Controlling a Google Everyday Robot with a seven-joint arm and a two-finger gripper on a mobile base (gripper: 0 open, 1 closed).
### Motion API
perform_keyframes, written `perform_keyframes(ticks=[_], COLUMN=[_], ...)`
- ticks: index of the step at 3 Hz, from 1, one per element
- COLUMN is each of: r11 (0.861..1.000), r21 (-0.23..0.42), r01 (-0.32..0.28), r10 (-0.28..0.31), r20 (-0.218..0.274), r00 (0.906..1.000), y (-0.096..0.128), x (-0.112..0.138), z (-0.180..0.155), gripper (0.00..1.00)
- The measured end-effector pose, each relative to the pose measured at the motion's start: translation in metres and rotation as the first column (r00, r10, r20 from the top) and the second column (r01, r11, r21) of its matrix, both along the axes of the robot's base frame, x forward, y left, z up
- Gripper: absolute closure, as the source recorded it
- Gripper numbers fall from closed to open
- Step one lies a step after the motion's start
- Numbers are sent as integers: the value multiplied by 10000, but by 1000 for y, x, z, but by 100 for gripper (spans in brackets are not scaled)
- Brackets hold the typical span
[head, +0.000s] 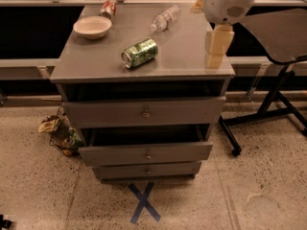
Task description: Place green can into paper bowl
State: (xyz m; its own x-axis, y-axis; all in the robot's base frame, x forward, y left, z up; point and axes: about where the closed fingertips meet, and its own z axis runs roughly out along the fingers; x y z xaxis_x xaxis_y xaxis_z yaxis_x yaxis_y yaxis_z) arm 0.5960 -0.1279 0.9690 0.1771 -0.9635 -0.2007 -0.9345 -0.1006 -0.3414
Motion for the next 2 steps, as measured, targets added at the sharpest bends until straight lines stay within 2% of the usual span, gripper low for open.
perform_keyframes(ticks=[1,2], r11=[9870,9600], r21=[996,1464], r01=[-1258,-2388], r10=[1301,2474], r20=[-376,-435], r00=[9908,9679], y=[35,77], x=[42,77], z=[-28,-49], gripper=[0,0])
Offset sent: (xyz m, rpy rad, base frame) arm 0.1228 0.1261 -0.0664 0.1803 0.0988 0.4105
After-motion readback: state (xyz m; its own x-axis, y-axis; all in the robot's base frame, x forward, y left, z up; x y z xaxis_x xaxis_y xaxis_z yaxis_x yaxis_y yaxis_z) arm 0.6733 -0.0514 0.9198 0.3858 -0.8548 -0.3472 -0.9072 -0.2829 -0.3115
